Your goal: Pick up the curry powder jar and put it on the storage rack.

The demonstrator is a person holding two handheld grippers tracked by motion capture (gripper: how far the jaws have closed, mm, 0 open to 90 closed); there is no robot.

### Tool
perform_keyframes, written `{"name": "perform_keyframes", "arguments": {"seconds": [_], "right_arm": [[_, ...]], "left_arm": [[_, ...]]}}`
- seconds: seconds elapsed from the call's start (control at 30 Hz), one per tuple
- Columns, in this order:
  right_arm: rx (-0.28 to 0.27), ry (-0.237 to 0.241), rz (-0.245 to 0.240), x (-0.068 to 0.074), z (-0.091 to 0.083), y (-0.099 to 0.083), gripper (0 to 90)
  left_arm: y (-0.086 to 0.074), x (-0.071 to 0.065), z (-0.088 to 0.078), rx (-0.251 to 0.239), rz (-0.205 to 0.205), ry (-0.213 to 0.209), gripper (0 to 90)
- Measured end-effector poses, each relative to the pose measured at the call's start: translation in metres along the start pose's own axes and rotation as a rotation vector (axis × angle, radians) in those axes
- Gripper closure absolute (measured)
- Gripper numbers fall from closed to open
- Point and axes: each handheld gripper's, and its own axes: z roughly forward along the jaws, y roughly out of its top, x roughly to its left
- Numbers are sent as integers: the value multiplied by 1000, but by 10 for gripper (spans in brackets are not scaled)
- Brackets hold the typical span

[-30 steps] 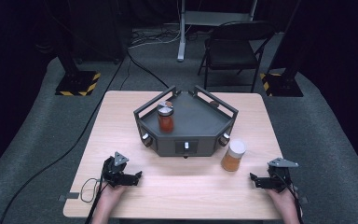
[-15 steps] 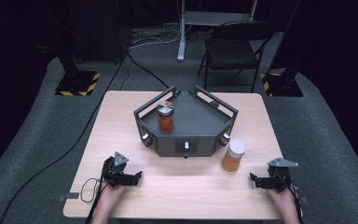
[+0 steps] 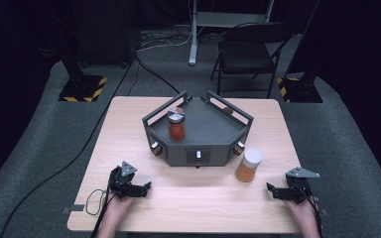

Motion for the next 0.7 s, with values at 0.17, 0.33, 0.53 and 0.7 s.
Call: {"name": "perform_keyframes", "arguments": {"seconds": [0.17, 0.33, 0.53, 0.7], "right_arm": [[-18, 13, -3, 0, -4, 0, 81], [-31, 17, -7, 1, -6, 2, 81], [-53, 37, -15, 2, -11, 4, 83], [-74, 56, -13, 1, -14, 4, 83]], "left_arm": [[0, 0, 0, 0, 0, 0, 3], [0, 0, 0, 0, 0, 0, 3], [0, 0, 0, 0, 0, 0, 3], [0, 0, 0, 0, 0, 0, 3]]}}
